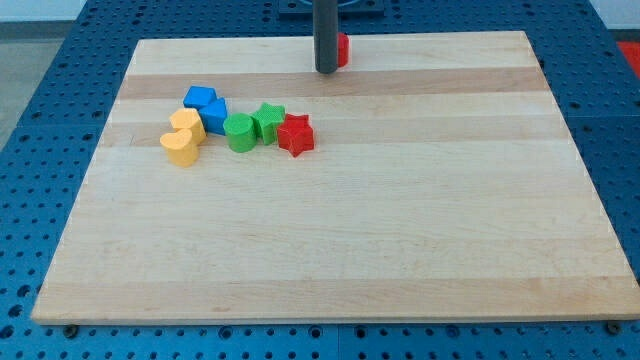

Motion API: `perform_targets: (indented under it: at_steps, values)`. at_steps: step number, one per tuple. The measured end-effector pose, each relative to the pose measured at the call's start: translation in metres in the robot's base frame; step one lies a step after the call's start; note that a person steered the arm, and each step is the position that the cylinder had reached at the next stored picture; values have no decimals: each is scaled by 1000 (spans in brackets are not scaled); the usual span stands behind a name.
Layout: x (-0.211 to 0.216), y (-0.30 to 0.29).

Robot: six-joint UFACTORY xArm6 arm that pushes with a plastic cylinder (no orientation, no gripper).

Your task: Move your arm away from red circle

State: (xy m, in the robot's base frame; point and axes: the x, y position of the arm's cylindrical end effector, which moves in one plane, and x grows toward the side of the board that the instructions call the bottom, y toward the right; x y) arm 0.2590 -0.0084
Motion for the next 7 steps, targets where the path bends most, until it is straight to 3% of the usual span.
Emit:
perform_targets:
  at_steps: [2,7]
  values:
    - [3,1]
    - [76,10]
